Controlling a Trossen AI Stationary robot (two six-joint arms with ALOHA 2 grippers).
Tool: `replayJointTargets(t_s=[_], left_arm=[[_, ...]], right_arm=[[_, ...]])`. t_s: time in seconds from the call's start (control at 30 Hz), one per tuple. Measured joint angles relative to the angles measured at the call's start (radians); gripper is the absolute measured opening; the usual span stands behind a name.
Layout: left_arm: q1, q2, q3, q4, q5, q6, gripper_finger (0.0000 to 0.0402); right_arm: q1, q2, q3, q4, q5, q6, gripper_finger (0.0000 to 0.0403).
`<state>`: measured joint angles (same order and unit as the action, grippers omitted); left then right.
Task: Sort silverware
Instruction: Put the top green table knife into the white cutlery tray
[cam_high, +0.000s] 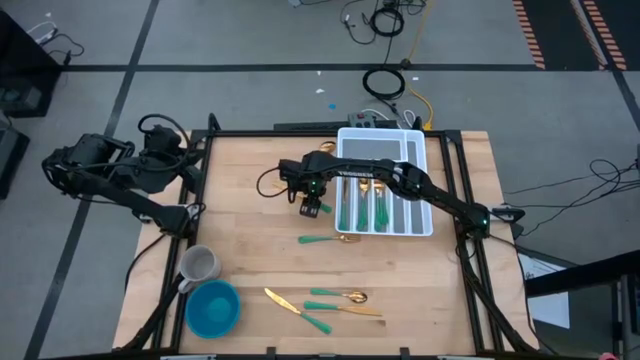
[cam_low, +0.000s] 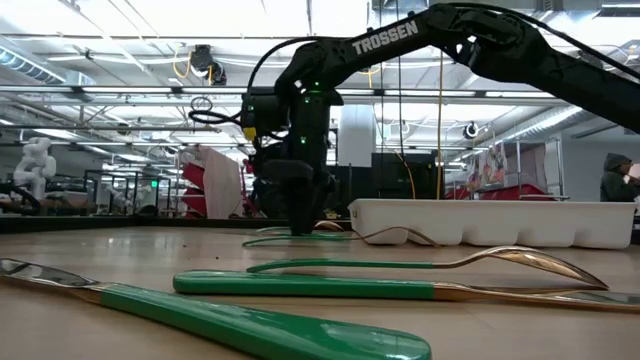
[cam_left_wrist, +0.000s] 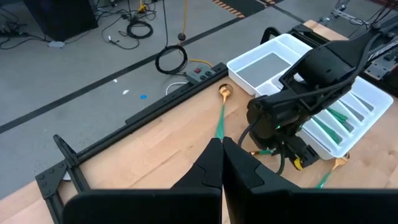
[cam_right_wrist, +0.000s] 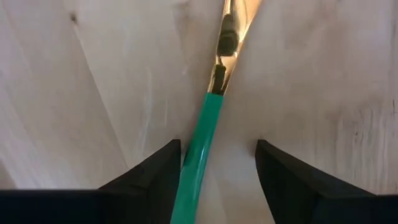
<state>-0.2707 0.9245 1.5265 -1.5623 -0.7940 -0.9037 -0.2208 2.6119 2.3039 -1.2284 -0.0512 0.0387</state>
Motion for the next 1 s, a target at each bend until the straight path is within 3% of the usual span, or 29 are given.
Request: replayJointTargets(t_s=[0.13, 0.3, 1.0], left_arm=[[0.0, 0.0, 0.0, -0.001, 0.0, 0.0, 0.0], [0.0, 0.0, 0.0, -0.004, 0.0, 0.001, 0.0], [0.0, 0.0, 0.0, -0.007, 0.0, 0.001, 0.0]], right_arm=[[0.029, 0.029, 0.004, -0.008, 0.034, -0.024, 0.0159], [0.052, 0.036, 0.004, -0.004, 0.072, -0.01, 0.0022], [0.024, -0.073, -0.008, -0.021, 0.029, 0.121, 0.0001]])
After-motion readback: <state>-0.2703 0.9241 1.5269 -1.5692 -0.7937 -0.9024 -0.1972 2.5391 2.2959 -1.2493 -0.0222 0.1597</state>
